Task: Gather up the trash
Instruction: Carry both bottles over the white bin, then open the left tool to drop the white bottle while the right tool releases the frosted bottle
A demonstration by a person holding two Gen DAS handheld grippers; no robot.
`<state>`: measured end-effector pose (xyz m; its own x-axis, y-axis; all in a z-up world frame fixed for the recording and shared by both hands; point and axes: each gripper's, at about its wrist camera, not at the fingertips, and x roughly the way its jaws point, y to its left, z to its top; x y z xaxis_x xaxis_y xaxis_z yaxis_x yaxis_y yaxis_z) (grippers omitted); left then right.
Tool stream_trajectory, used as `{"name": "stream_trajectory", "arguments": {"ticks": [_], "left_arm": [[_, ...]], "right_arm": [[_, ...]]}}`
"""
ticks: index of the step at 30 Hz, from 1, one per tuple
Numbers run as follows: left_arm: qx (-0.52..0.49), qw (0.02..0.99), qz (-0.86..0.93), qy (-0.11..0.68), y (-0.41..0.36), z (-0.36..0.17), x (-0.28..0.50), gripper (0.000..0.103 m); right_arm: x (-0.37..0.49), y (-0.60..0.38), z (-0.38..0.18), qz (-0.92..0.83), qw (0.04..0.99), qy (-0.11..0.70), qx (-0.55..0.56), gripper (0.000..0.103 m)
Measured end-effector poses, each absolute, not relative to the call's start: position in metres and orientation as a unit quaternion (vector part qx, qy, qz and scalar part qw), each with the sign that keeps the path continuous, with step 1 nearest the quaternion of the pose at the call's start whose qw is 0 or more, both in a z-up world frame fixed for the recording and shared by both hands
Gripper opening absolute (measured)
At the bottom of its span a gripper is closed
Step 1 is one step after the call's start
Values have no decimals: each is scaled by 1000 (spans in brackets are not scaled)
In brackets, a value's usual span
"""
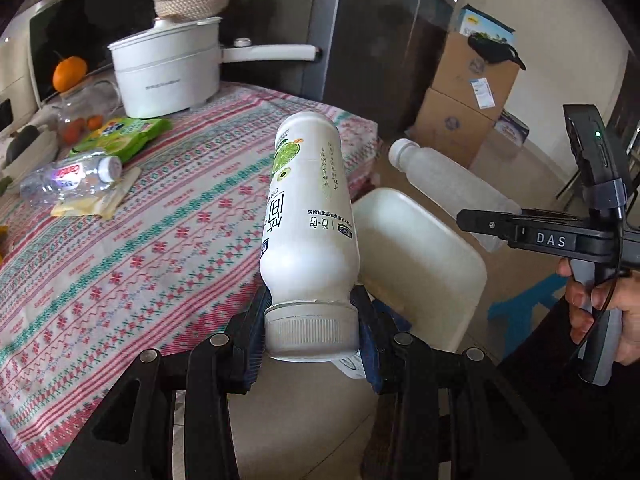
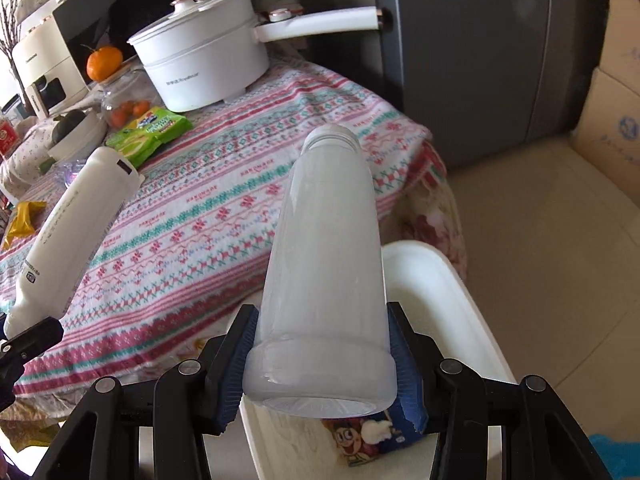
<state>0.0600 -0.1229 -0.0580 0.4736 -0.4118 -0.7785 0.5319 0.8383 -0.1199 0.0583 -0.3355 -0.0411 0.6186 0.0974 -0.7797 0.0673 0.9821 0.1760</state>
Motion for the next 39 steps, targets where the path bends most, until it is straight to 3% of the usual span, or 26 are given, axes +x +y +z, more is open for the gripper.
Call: {"name": "stream_trajectory", "arguments": {"ticks": [18,20,22,39], "left_arm": [[132,802,-318,488,-200,-118,67,46],[132,803,-317,486,-199,-115,69,60],[129,808,-312,483,-194,-111,70,63],[98,843,-235,474,-114,-85,75,71]], "right_arm": [[27,-378,-78,-34,865,485,124,54],[27,-378,-79,-34,863,488,124,54],[27,-379,-81,-34,862,490,124,54],[38,-373,-104,-24,836,536,120,55]]}}
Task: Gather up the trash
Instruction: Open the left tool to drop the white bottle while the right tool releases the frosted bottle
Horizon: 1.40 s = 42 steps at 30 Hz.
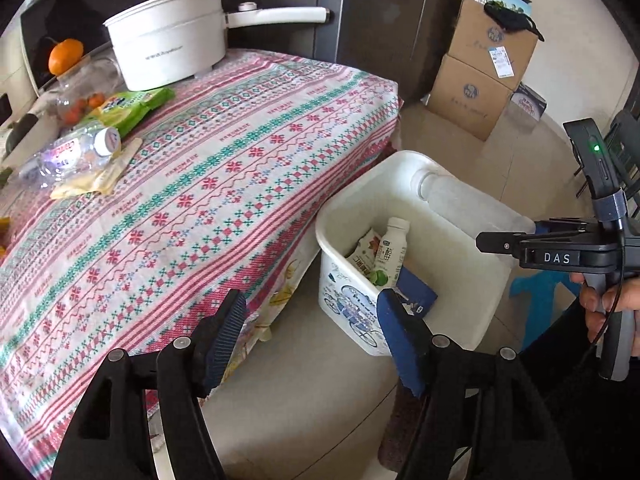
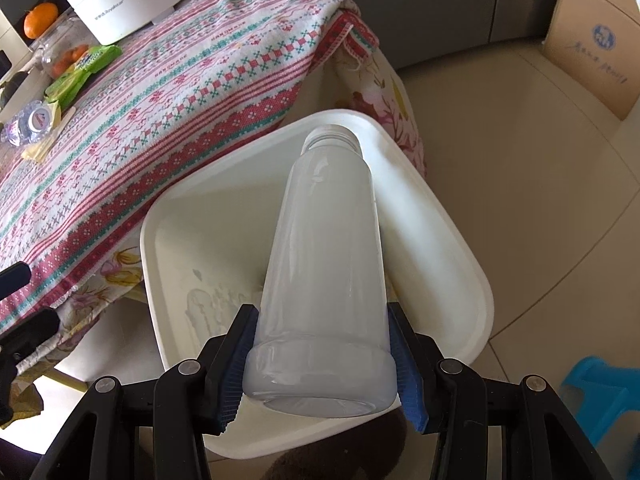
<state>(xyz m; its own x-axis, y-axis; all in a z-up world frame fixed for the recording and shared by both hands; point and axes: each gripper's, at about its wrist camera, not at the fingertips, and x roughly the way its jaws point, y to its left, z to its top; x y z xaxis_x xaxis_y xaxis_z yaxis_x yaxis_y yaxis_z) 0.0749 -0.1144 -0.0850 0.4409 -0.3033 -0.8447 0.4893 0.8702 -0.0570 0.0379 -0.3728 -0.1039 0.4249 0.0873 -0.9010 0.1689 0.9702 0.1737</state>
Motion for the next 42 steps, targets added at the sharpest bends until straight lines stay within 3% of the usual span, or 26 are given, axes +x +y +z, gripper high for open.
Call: {"name": "stream_trajectory", "arguments": {"ticks": [9,13,24,42], "left_arm": [[79,855,-210,467,-91,-79,78,77],[72,859,-204,463,-82,-76,78,78],[55,872,-169,456,-42,-68,82,79],[-3,909,31,417,139,-34,166,79]], "right_arm": [[51,-358,-113,-19,828,549,112,56],[51,-359,-107,-24,832,541,121,72],[56,-344,-100,-17,837,537,107,74],[113,-254,-59,45,858,510,25,84]]}}
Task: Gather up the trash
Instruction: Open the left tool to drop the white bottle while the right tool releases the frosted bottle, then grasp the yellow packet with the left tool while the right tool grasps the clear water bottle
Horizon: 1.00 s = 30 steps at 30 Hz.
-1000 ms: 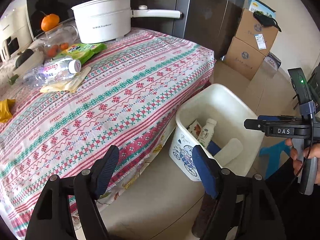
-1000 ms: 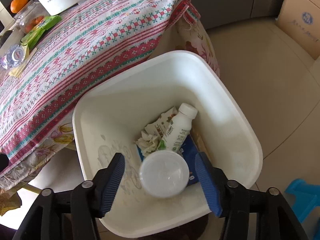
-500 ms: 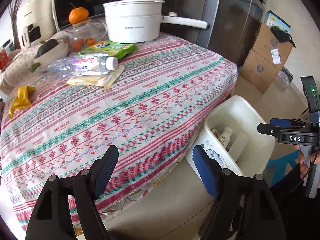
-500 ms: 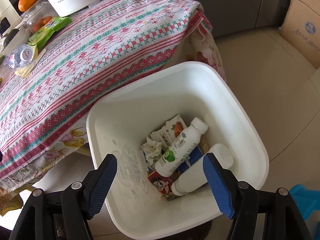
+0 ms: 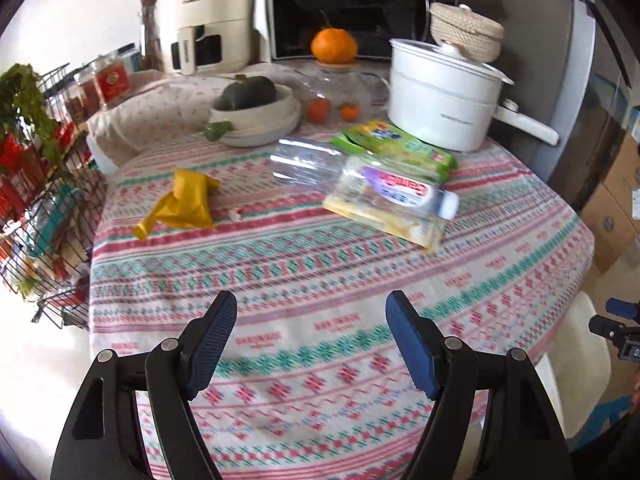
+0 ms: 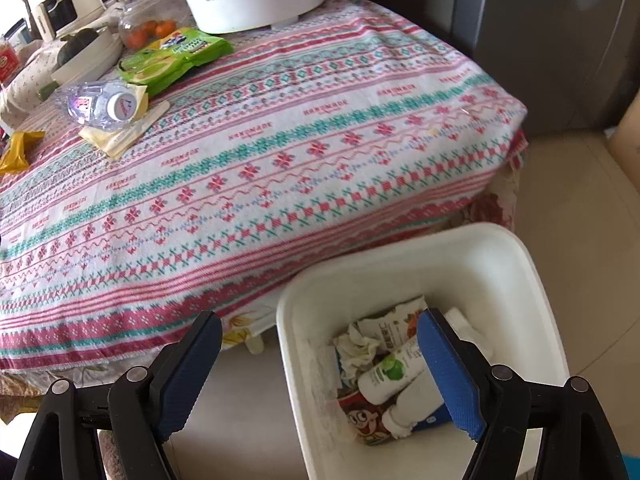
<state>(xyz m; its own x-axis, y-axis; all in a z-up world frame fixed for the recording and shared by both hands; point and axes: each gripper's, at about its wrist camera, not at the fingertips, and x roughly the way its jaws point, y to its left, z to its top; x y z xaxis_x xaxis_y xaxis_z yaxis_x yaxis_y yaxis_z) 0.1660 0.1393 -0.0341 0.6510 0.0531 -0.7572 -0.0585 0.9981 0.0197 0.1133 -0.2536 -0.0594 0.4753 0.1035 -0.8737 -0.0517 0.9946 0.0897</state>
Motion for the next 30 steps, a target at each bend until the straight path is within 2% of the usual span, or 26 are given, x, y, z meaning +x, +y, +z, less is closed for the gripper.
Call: {"name": "stream_trajectory", "arguments": {"ticks": [10,22,24,27,30], "left_arm": [[-36,911,73,404,244,-57,229,79],[-54,898,78,429,279,-91,312,79],[-50,896,82,435,283,-97,319,76],[-59,890,79,445,289,-106,325,55],[-75,892,73,439,293,-109,324,50]], "right_arm": [[166,-183,-44,113,865,489,7,85],[226,-96,-30,208,879,425,-62,88],[236,-84,-31,221,879,415,-77,89],[250,-69,-33,237,880,402,-93,89],[262,-57,-37,253,877,397,-98,89]]}}
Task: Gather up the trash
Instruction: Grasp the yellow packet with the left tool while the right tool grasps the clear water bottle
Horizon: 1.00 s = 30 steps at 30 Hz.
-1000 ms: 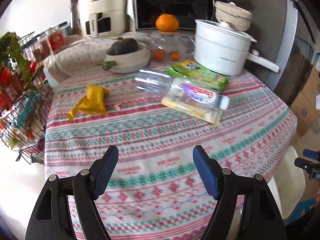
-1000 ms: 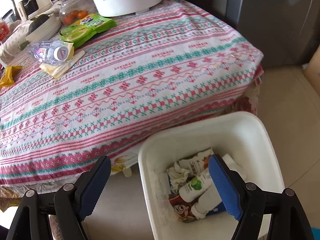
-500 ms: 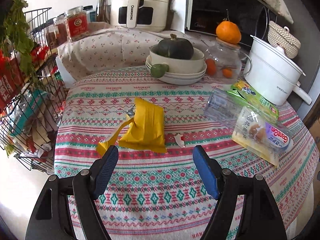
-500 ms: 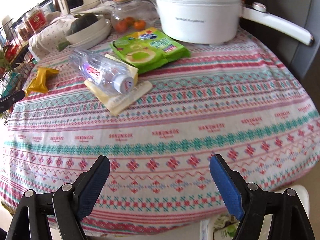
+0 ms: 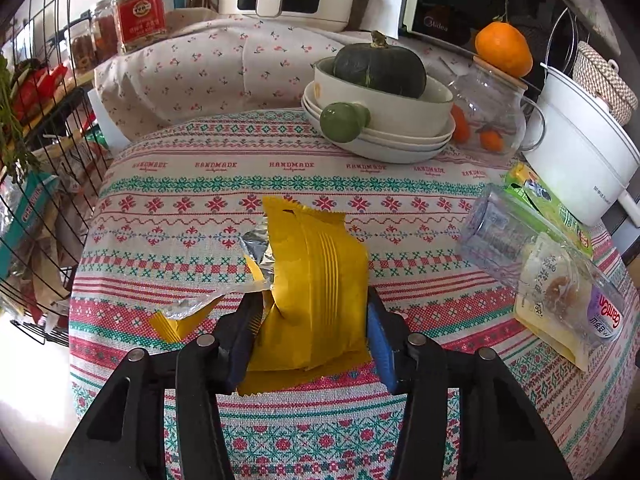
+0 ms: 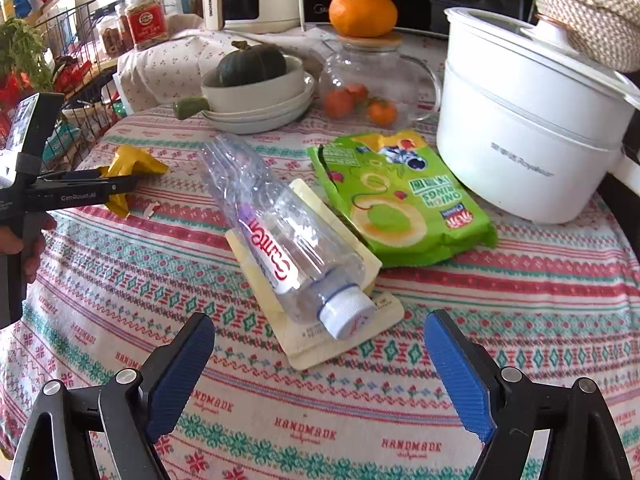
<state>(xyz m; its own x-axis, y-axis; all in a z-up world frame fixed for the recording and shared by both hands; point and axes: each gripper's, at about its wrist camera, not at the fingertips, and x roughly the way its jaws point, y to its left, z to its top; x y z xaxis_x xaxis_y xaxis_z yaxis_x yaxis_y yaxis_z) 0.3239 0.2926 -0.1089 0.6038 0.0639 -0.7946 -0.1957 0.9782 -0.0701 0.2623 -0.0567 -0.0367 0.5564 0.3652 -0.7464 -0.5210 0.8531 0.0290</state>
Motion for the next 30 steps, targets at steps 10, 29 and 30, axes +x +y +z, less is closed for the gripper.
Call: {"name": "stream_trajectory", "arguments": {"ticks": [10,29,30], "left_arm": [[-71,896,61,435,279,-99,303,28],[-90,894,50,437,227,-60,230,27],[-87,895,48,435,223,-58,227,27]], "right_arm": [[297,-24,-56,275,866,400,-121,89],[312,-1,-83,270,858,405,-163,74],[309,-1,-82,270,859,402,-164,73]]}}
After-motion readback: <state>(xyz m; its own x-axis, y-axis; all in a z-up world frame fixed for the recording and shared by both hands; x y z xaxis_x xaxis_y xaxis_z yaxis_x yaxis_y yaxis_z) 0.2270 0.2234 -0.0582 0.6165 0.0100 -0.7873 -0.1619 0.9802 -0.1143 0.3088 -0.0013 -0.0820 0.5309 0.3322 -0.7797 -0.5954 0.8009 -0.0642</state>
